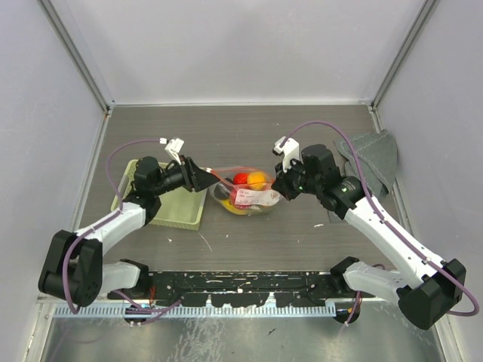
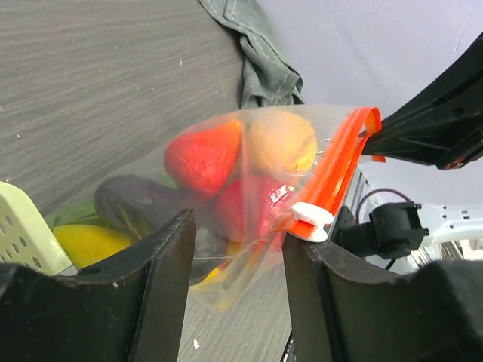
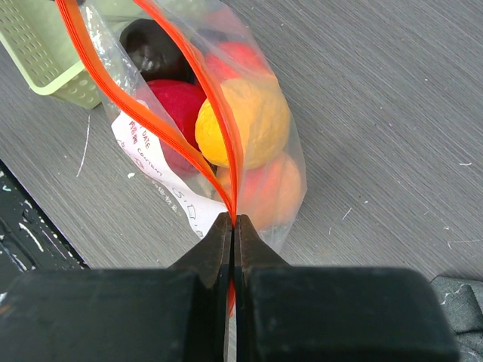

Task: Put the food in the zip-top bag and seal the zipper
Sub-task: Adjust the zipper food storage bag at the center of the board, then zip the zipper food storage bag at the center of the board.

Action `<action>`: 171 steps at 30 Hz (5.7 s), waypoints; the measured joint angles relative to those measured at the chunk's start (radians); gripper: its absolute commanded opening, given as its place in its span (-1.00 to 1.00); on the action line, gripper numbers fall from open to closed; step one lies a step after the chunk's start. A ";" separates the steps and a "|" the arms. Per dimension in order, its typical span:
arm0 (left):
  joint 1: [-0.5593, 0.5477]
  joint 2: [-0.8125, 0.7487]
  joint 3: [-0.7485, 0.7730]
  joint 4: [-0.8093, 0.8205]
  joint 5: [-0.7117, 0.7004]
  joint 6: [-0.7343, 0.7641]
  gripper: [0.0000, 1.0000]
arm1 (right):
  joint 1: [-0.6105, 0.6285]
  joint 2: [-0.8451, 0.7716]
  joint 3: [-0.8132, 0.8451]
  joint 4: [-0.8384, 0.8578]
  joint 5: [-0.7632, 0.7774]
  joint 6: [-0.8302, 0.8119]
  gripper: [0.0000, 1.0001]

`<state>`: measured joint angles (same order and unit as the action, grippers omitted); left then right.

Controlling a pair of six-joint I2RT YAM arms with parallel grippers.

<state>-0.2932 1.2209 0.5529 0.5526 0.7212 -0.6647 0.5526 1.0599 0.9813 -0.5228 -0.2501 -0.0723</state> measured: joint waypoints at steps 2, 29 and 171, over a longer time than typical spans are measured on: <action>0.000 0.031 0.000 0.017 0.028 0.003 -0.04 | 0.000 0.000 0.000 0.000 -0.003 0.000 -0.99; 0.000 -0.019 -0.058 0.123 0.120 0.077 0.09 | -0.007 -0.013 0.000 0.006 -0.002 0.022 -0.98; -0.092 -0.240 -0.077 -0.005 -0.004 0.231 -0.43 | 0.276 0.413 0.445 0.012 -0.100 -0.288 -0.99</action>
<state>-0.3851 0.9813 0.4763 0.5472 0.7174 -0.4335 0.8288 1.4731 1.4265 -0.5110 -0.3496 -0.3599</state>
